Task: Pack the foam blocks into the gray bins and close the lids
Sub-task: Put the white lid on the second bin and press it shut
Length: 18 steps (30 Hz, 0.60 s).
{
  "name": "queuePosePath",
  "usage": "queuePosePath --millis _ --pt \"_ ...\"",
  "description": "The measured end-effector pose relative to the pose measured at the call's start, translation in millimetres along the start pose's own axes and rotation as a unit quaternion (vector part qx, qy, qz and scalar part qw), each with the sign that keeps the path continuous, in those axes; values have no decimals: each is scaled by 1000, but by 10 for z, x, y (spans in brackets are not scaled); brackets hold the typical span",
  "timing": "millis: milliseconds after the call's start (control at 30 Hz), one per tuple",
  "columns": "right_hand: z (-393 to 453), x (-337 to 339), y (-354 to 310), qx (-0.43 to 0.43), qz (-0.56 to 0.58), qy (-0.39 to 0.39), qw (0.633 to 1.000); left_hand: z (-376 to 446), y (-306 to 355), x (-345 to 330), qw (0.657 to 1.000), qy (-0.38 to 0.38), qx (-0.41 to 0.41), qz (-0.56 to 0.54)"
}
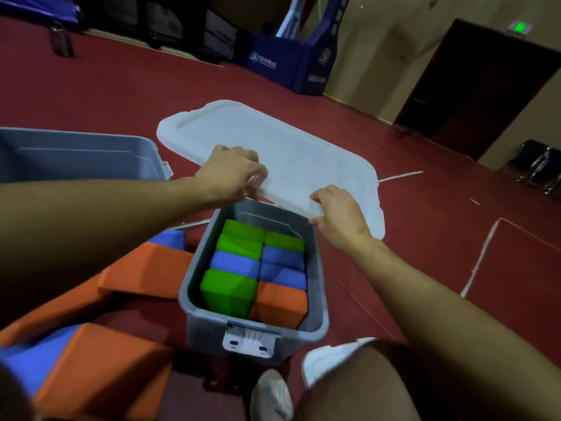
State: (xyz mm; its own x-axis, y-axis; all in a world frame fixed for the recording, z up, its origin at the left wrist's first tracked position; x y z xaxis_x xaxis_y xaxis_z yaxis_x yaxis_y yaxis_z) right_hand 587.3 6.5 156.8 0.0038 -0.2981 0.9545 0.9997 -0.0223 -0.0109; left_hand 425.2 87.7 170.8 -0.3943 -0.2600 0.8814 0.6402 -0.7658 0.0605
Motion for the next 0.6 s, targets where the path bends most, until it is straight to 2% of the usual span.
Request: queuePosePath --millis 233,400,600 --pt "-106 -841 -184 26 5 -98 995 -377 -308 -834 992 -70 44 -97" --pt "-408 -1493 -200 24 6 -185 982 -725 -323 -1599 978 -180 46 -90" --pt "-710 -2028 -290 34 12 -280 959 -962 -348 -2052 964 -254 26 -72"
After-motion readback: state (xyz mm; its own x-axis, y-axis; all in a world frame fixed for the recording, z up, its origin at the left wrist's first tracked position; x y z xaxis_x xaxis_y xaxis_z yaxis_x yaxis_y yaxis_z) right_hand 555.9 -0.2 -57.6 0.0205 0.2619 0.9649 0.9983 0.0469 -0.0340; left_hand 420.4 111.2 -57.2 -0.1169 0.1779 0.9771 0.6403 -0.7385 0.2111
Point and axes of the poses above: each hand's wrist, its own z-axis towards the middle knuckle, its own x-axis out of the back of the hand, y = z × x, the point moved 10 cm from there along z, towards the middle knuckle, and after that the axes turned 1 degree about -y, right-handed, at the moved point
